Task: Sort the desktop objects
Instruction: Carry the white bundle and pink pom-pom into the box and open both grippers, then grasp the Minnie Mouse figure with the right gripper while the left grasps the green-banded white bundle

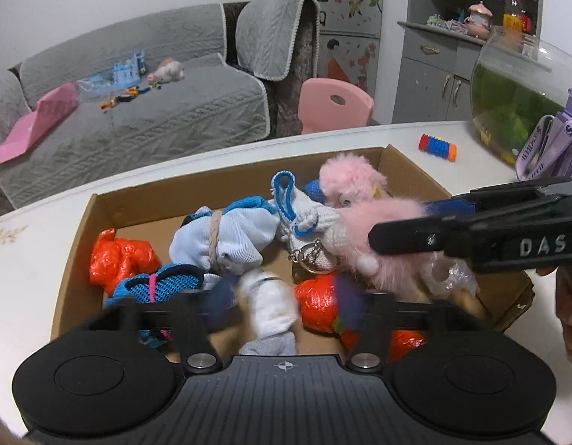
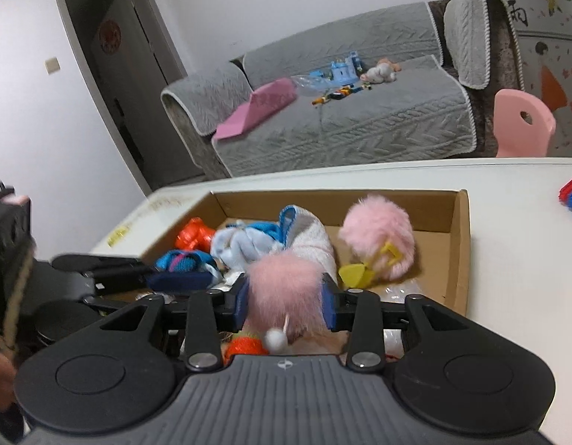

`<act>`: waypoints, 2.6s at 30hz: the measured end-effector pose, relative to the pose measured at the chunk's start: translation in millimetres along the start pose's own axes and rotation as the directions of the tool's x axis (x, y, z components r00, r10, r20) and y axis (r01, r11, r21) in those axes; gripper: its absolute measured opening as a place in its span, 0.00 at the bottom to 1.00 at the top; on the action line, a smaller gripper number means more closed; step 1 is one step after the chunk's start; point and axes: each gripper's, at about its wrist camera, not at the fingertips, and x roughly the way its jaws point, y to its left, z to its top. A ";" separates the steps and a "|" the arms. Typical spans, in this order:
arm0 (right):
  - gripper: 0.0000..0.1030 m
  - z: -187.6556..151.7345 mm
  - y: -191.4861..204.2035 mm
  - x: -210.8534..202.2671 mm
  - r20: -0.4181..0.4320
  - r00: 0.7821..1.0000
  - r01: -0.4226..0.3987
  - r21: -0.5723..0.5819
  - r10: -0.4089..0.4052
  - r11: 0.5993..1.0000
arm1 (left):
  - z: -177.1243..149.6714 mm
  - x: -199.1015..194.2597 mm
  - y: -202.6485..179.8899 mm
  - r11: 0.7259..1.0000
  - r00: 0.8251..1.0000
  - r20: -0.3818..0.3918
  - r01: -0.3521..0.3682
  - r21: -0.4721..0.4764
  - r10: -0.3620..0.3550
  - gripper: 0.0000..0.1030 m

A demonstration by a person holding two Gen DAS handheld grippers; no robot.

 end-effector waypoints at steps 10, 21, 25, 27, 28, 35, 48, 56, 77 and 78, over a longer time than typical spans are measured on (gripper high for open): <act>0.59 4.0 3.6 -17.6 0.057 0.998 0.028 -0.030 -0.026 0.999 | -0.3 -21.8 5.7 1.000 0.999 0.034 -0.002 0.003 0.002 0.84; 0.74 0.7 18.5 -37.1 0.091 0.996 0.025 -0.088 -0.017 0.996 | -11.0 -67.0 7.6 1.000 0.996 0.085 0.011 0.029 -0.013 0.93; 0.75 -2.8 27.5 -38.5 0.077 0.997 0.011 -0.124 -0.002 0.992 | -22.1 -72.4 4.7 0.998 0.998 0.066 -0.016 0.063 0.012 0.93; 0.76 -5.2 35.7 -41.1 0.066 0.998 -0.007 -0.152 0.017 0.988 | -28.8 -75.2 3.6 0.996 0.998 0.054 -0.033 0.079 0.029 0.93; 0.78 -6.9 41.3 -42.8 0.062 0.998 -0.016 -0.175 0.027 0.984 | -32.5 -77.8 4.0 0.996 0.998 0.052 -0.041 0.085 0.037 0.93; 0.82 -18.8 68.6 -47.4 0.004 0.997 -0.078 -0.282 0.082 0.956 | -49.1 -96.2 6.7 0.993 0.994 0.055 -0.096 0.075 0.092 0.95; 0.89 -51.7 93.5 -48.9 -0.079 0.993 -0.107 -0.330 0.085 0.938 | -79.2 -102.9 10.3 0.987 0.987 0.000 -0.158 -0.008 0.158 0.98; 0.88 -61.1 102.8 -40.0 -0.120 0.990 -0.114 -0.351 0.076 0.929 | -87.2 -93.3 18.6 0.986 0.985 -0.037 -0.167 -0.017 0.167 0.98; 0.70 -73.4 108.5 -7.6 -0.230 0.973 -0.087 -0.320 0.012 0.943 | -89.5 -66.6 25.6 0.979 0.977 -0.104 -0.195 -0.063 0.188 1.00; 0.69 -73.9 108.0 -6.7 -0.235 0.972 -0.085 -0.316 0.009 0.945 | -89.7 -64.6 24.9 0.979 0.976 -0.108 -0.196 -0.061 0.189 1.00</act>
